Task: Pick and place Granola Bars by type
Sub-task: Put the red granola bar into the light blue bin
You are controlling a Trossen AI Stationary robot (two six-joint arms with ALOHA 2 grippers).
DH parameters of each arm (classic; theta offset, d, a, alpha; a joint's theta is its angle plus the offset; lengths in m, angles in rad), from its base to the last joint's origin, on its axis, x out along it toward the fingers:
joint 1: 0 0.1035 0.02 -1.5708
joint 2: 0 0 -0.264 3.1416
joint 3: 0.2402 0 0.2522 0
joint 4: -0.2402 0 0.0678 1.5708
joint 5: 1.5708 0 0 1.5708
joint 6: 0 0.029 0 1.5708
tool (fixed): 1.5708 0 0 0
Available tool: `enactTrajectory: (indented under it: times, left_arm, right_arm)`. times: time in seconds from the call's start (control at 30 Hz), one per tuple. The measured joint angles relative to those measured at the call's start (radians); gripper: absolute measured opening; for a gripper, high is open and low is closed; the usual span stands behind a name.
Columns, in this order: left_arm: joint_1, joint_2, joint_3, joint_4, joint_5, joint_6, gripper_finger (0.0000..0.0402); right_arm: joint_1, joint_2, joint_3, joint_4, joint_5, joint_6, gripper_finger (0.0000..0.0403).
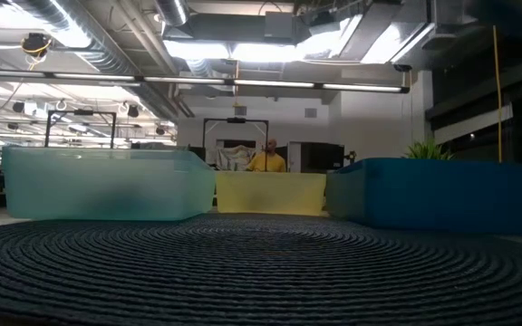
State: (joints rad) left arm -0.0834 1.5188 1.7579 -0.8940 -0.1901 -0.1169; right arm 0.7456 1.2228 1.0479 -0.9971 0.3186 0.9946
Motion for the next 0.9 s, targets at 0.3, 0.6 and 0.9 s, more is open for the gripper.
enactTrajectory:
  times: [0.3, 0.6, 0.9]
  left_arm:
    - [0.0, 0.0, 0.0, 0.003, -0.044, 0.0, 0.0143]
    - [0.0, 0.0, 0.0, 0.003, -0.055, 0.013, 0.0143]
    - [0.0, 0.0, 0.0, 0.085, -0.056, 0.051, 0.0143]
  right_arm:
    - [-0.041, -0.152, 0.01, 0.0, 0.197, 0.012, 0.0027]
    - [-0.194, -0.239, 0.01, 0.045, 0.223, -0.191, 0.0025]
    - [-0.405, -0.302, 0.011, 0.254, 0.156, -0.569, 0.0036]
